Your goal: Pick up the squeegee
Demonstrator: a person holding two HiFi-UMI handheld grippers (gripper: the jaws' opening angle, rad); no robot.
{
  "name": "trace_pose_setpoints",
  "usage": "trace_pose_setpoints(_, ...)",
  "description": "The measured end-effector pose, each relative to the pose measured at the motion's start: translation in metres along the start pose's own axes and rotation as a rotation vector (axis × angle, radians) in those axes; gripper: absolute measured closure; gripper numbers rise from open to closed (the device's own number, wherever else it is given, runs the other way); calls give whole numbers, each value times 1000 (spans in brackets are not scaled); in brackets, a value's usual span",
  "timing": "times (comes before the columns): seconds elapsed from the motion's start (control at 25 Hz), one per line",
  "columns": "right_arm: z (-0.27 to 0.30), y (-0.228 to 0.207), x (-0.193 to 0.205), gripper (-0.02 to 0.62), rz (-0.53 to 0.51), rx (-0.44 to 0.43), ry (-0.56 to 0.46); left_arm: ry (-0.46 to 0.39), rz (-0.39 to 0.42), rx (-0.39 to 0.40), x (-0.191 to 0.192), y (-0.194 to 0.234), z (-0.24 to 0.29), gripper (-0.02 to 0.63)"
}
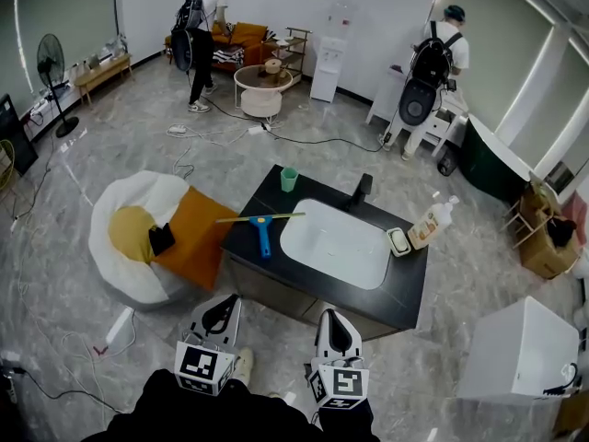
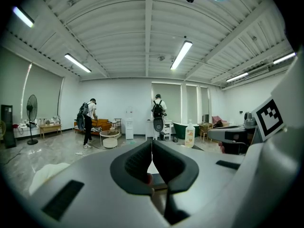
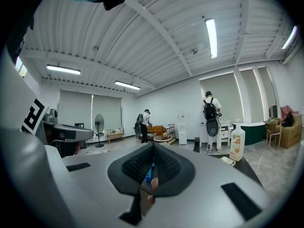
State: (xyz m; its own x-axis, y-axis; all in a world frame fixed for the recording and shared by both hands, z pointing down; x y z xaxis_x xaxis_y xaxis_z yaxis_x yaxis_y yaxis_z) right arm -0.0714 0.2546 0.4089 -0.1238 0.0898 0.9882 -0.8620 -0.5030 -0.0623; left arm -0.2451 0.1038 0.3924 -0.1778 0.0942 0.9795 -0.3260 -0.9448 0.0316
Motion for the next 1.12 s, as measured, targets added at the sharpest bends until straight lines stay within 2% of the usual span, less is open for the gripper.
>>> trace_pose_setpoints(0.24,50,10,-13,580,-7,23,2,1,6,21,-12,44,36,581)
trace_pose_setpoints(0.52,99,25,-26,580,-23,73,-1,-19,8,83,-26,89,75,581)
trace_pose_setpoints(0.84,134,38,-30,580,-31,118,-13,-29,18,136,-32,124,106,581)
trace_pose_setpoints(1.12,160,21,-30,580,-22,137,-16,-24,16,135,-32,135,136,581)
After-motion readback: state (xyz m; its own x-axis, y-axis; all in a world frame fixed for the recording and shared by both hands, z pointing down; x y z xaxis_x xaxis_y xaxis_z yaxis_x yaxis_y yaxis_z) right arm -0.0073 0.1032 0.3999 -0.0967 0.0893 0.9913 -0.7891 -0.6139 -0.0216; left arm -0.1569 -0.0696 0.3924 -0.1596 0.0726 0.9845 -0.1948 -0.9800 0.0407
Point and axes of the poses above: the fingertips, and each gripper's own axes: z forward along the fingers, y to its left, x out of its underside, the point moved 7 cm from there along -z, backward along the fingers, and after that the axes turned 8 degrees about x, right-handed, at the moved point
